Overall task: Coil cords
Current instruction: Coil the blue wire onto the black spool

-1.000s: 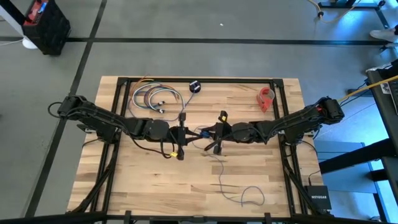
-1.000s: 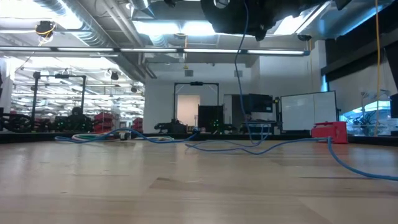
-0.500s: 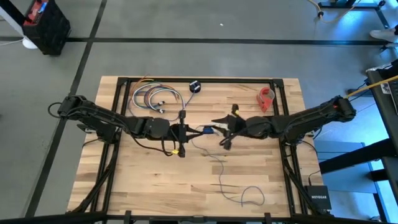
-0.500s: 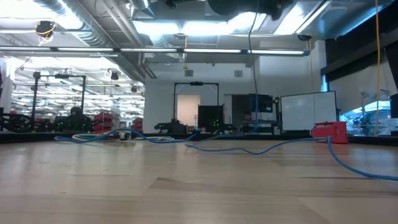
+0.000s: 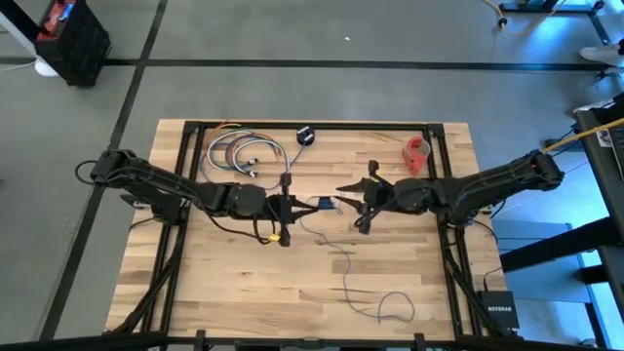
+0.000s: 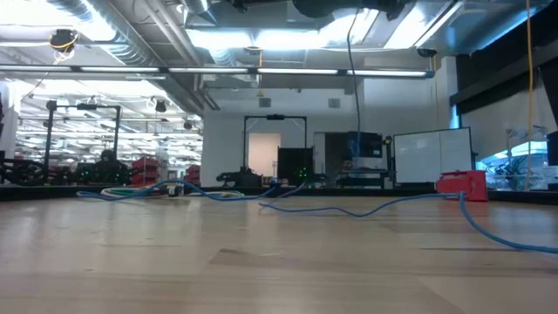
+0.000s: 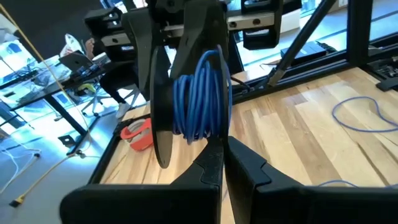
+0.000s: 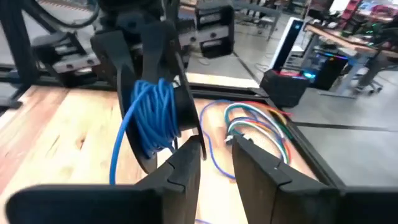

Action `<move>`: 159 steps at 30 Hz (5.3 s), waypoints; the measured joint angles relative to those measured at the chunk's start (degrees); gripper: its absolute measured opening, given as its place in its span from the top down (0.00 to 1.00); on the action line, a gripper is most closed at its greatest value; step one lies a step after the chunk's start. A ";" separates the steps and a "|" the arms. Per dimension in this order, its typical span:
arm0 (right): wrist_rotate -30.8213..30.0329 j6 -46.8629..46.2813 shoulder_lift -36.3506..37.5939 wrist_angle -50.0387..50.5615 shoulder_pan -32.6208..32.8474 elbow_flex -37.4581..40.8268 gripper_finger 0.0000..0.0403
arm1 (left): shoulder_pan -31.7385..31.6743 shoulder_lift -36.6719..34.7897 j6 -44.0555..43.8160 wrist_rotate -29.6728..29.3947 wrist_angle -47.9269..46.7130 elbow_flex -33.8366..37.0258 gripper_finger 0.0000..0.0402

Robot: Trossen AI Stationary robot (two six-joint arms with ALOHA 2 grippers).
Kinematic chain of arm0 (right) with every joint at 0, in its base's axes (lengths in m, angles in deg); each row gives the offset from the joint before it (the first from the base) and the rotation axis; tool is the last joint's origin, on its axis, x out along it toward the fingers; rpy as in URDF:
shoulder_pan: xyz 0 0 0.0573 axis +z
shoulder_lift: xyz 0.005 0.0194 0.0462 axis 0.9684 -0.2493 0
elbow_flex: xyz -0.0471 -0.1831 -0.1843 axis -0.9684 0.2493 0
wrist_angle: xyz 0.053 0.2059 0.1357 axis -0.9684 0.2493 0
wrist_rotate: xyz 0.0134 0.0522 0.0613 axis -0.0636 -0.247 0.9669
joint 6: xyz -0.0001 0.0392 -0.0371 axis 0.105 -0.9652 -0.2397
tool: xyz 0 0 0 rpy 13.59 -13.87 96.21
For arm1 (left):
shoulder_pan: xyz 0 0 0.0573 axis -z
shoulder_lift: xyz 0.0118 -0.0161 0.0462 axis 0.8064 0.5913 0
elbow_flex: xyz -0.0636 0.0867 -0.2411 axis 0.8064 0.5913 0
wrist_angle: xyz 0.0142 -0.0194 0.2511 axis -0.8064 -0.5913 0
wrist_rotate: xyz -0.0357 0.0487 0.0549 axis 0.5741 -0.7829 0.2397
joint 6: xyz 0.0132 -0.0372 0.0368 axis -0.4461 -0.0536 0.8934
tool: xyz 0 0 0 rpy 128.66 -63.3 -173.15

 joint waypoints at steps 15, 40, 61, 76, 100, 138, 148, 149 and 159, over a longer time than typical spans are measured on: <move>1.96 -0.01 1.03 19.11 -0.01 -12.94 0.76 | 0.02 -0.02 -0.68 -0.75 -0.77 0.00 1.00; 4.81 8.03 -6.87 9.10 -0.05 -12.38 0.80 | 0.02 -0.11 0.02 -0.82 -0.68 0.02 1.00; -13.68 12.00 -5.00 8.88 1.56 -13.62 0.97 | 0.52 -0.01 -10.10 1.91 -8.52 0.11 0.76; -27.26 10.11 -4.08 4.81 2.59 -11.13 0.98 | -4.99 10.89 -5.98 -3.67 11.16 0.02 0.67; -19.63 10.81 -5.33 -19.86 1.98 2.09 0.99 | -8.84 17.88 -8.72 -3.68 18.57 0.02 0.67; -26.02 19.75 -10.01 -28.21 7.75 1.50 0.99 | -11.96 16.50 -5.73 -4.06 8.34 -0.02 0.99; -29.45 25.41 -9.86 -17.03 11.95 -1.85 0.99 | -12.35 7.54 -5.53 -7.17 -5.35 -0.10 0.99; -29.78 25.36 -9.84 -15.51 11.95 -2.01 0.99 | -12.37 6.36 -5.85 -7.23 -7.14 -0.09 0.99; -27.08 21.02 -10.06 -6.81 8.80 -2.23 0.99 | -11.99 -2.74 -12.33 -9.34 -19.95 0.02 0.99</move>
